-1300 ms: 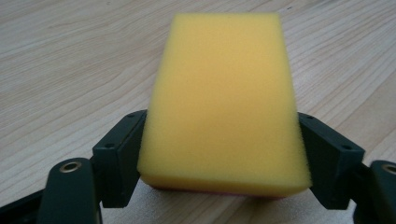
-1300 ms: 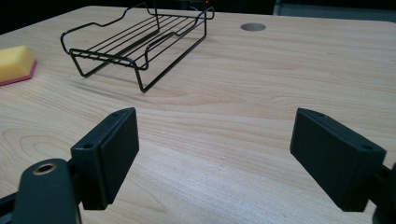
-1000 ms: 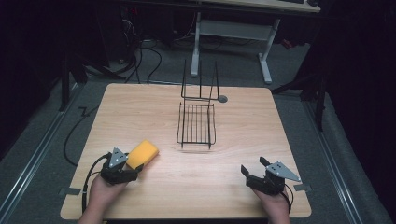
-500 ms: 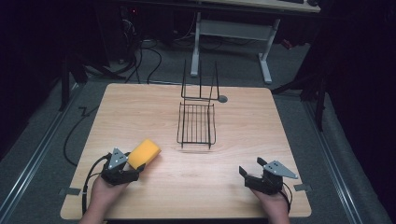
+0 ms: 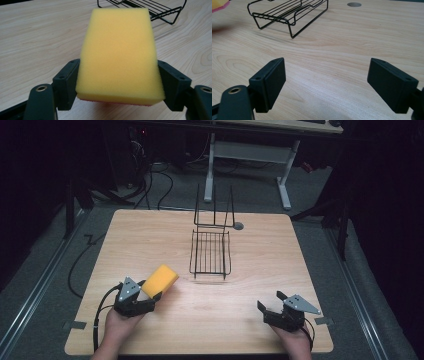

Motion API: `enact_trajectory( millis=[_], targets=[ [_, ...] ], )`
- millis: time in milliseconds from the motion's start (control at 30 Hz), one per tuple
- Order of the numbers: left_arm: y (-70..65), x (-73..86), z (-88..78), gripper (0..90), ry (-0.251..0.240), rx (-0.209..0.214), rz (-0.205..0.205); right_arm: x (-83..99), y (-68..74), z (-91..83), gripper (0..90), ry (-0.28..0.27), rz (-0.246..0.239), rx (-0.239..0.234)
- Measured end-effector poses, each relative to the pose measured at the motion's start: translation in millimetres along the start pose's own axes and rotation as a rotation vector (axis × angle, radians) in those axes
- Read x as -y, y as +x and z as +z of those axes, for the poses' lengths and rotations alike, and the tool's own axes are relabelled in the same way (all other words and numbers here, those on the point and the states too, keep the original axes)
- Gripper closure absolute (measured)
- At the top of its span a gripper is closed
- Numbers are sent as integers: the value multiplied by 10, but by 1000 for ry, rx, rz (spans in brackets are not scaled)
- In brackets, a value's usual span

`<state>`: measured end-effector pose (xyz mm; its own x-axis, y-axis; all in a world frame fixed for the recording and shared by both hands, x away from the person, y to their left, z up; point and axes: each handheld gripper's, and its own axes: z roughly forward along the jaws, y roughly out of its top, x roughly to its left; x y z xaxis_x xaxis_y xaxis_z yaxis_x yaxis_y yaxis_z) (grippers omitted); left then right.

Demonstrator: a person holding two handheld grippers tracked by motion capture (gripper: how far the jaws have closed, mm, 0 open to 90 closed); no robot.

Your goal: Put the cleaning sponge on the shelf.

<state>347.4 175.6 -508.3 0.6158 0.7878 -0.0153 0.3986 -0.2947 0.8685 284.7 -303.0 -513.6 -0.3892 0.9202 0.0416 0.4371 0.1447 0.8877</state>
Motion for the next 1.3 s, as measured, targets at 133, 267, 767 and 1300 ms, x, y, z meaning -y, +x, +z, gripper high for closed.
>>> enact_trajectory(
  millis=[133,267,767,1300],
  targets=[
    [-81,-99,45,282,-3,-11,-1,0,5,-3,151,-1,-4,-4],
    [-140,-182,100,285,0,-12,1,-2,11,3,151,2,-16,-11],
    [-387,-622,417,291,-26,5,35,-1,10,-5,151,-3,-22,-24],
    [-510,-946,814,291,-19,6,35,15,-2,2,152,-11,-18,-36]
  ],
)
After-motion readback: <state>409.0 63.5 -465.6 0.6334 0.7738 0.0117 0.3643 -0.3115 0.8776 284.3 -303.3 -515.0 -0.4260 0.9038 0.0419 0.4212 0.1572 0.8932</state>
